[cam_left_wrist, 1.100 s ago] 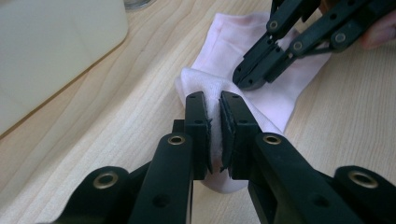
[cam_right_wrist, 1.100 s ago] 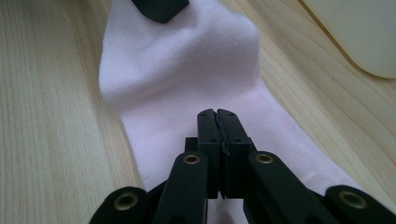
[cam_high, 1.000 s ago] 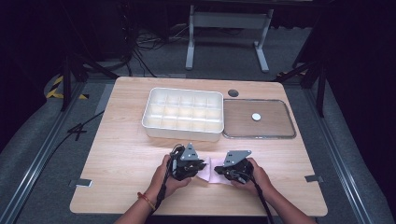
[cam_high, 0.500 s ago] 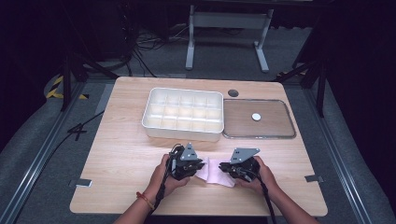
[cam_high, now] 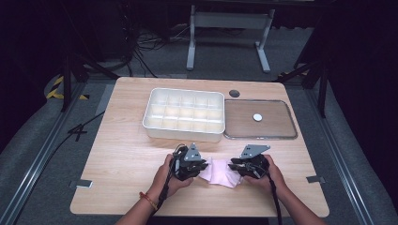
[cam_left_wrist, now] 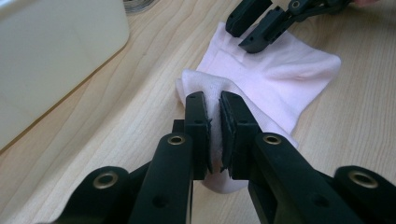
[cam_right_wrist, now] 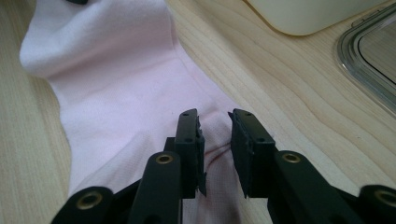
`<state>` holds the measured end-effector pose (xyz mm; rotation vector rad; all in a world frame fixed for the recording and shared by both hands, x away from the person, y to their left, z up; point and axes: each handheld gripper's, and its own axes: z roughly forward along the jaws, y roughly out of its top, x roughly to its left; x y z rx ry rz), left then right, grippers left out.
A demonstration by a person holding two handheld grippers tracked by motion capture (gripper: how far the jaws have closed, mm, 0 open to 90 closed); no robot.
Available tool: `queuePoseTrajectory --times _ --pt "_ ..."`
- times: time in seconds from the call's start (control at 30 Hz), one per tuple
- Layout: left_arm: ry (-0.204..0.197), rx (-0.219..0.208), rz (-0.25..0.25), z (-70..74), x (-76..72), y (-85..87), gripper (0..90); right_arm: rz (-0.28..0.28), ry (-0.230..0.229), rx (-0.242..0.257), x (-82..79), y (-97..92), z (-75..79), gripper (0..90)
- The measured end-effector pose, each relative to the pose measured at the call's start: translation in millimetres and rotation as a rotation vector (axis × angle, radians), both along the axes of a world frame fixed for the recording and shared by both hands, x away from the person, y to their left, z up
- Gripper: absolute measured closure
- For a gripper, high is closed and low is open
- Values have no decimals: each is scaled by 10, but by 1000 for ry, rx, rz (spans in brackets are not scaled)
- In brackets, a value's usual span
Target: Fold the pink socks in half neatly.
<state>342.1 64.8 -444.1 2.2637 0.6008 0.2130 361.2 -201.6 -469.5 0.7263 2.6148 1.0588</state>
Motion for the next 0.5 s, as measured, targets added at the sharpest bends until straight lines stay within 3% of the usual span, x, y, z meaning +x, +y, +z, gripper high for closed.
queuePoseTrajectory --times 0.5 --pt "-24 59 -34 86 31 -153 819 8 1 3 10 31 -10 730"
